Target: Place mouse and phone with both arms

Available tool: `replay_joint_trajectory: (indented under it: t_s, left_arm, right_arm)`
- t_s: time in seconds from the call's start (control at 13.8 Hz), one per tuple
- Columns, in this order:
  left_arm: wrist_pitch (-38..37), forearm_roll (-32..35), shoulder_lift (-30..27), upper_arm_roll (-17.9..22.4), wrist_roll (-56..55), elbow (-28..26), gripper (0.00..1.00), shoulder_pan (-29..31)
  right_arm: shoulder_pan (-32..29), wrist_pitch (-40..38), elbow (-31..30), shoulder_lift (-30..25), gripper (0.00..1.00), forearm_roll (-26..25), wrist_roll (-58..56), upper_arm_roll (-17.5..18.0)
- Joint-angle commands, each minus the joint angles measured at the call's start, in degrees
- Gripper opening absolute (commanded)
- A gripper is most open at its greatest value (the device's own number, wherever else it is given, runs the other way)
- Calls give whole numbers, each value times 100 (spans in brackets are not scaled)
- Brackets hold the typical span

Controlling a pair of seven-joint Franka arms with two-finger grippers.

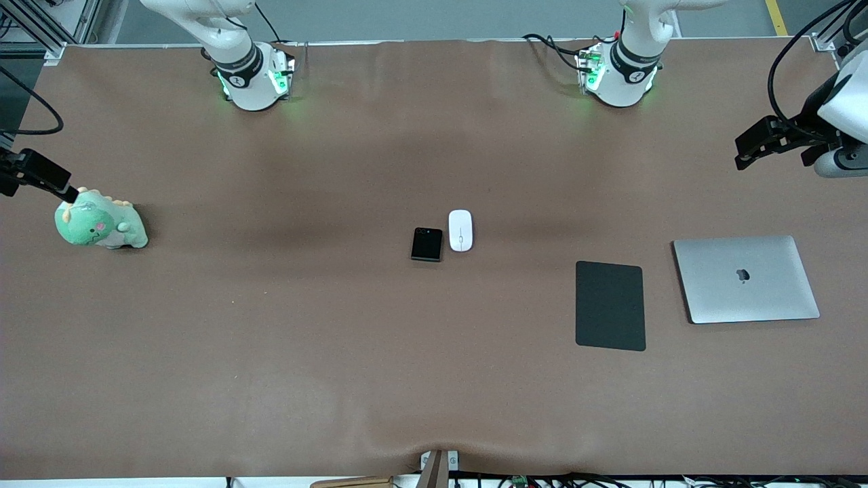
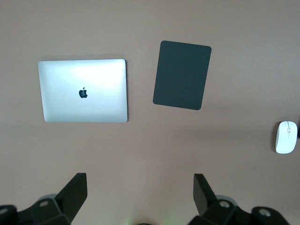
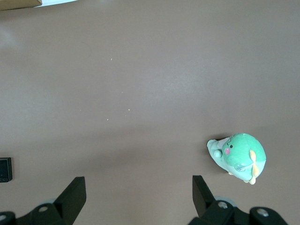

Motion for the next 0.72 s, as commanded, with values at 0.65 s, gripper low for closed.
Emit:
replay_joint_trajectory:
  t_s: [0.65]
  left_arm:
    - [98,-149,826,-400,-927,235,100,-385]
  right_arm:
    - [24,9,-53,77,100,-81,-23,92]
